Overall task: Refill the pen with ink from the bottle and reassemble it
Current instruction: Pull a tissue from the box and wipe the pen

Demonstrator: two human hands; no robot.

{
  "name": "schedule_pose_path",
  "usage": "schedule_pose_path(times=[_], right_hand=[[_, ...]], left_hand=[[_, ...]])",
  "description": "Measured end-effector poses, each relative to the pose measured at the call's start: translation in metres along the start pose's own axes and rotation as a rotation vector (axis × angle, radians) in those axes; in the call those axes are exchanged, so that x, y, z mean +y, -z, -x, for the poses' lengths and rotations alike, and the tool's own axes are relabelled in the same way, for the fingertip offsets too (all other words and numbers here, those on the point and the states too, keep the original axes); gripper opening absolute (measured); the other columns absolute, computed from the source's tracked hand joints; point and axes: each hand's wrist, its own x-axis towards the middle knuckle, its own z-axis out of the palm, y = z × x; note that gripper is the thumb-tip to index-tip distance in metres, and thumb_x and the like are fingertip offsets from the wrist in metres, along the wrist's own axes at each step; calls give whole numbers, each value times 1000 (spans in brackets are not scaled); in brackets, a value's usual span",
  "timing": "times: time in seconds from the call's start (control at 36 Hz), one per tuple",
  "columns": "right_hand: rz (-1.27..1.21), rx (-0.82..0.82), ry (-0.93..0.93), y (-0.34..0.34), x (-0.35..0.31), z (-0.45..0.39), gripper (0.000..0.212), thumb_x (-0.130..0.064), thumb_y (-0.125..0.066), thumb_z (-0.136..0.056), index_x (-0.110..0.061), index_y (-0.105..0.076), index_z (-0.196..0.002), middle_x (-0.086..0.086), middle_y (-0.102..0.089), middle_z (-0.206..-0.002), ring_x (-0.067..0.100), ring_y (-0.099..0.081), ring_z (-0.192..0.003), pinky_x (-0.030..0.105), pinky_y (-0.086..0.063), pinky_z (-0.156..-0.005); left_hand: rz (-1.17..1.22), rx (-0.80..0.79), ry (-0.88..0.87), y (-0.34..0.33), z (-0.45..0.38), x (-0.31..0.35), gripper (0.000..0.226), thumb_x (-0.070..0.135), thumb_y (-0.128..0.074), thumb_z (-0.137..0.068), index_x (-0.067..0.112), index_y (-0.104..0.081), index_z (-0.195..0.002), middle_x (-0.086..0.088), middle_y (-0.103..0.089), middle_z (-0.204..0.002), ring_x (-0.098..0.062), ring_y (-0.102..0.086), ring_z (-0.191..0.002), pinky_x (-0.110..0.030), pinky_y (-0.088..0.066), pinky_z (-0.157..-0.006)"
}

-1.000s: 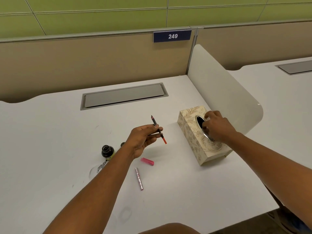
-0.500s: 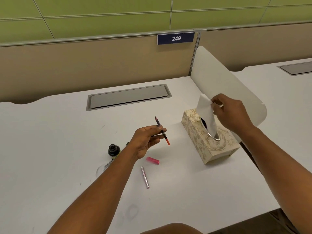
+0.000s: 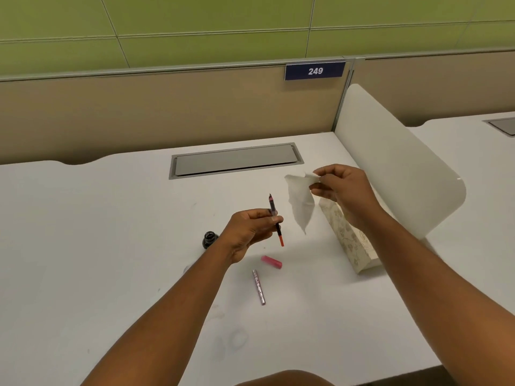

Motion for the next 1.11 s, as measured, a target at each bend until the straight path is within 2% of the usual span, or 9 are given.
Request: schedule_pose_path(times=[0.17,0.22,0.33,0.47,0.67,0.75,0.86,0.97,1.11], right_hand=[[-229,-121,-89,-25,-6,3,7,-7,-63,-92,-1,-68,-91,10,-71,-88,28,-71,-81,37,-60,-82],[-186,-165,-80,-34,-4,2,6,-6,-64,-92,-4,-67,-98,11,-70,-93,25,-72,-81,33,-61,-78],[-171,-244,-91,-52,2,-1,27,1,-65,-90,-6,-65,-116,12,-68,-103,24,-72,-89,28,-58,-76],[-51,-306,-125,-76,9,0,14,-2,-67,-89,-10,-74,-98,9,-72,-109,25,-69,-103,31,-57,-88],[237,-433,-158,-101,14,1,13,-18,-62,-96,-14,-71,-105,4,-72,-111,22,-69,-100,32,-52,-86],[251,-486,-193,-108,14,1,12,-23,-62,-96,-16,-68,-104,8,-69,-115,25,-66,-102,36,-52,-87],[203,-480,-208,-114,14,0,13,-20,-63,-95,-16,-65,-108,9,-68,-114,25,-66,-100,42,-52,-94],[145,-454,-199,-115,15,-1,25,-16,-60,-97,-15,-64,-122,9,-68,-116,25,-65,-103,40,-51,-94],[-130,-320,-260,-110,13,-9,21,-11,-57,-98,-9,-66,-118,12,-66,-115,33,-68,-97,44,-56,-91]], left_hand=[[-3,52,-12,17,10,-1,30,12,-78,-84,4,-73,-112,-10,-78,-106,-18,-74,-96,-22,-56,-76],[2,61,-18,21,14,-1,29,12,-77,-85,3,-73,-113,-10,-78,-106,-17,-74,-95,-22,-56,-76],[6,83,-23,28,19,0,29,13,-76,-86,3,-73,-112,-13,-77,-106,-22,-74,-97,-26,-56,-80],[7,86,-17,34,26,1,27,16,-74,-88,5,-73,-112,-12,-78,-105,-24,-75,-100,-27,-57,-83],[12,74,-5,43,35,4,20,16,-72,-90,7,-74,-108,-11,-78,-104,-23,-75,-100,-28,-57,-81],[13,76,-3,49,39,6,21,17,-72,-90,7,-75,-108,-11,-78,-104,-24,-75,-100,-26,-57,-78],[11,71,-1,58,43,8,24,17,-72,-90,4,-74,-110,-13,-77,-105,-26,-73,-103,-28,-57,-83],[-3,44,1,66,46,10,26,19,-74,-89,4,-75,-111,-11,-77,-107,-25,-73,-105,-27,-56,-81],[22,9,-8,79,51,11,30,18,-73,-89,1,-73,-113,-15,-76,-109,-26,-72,-108,-25,-56,-79]])
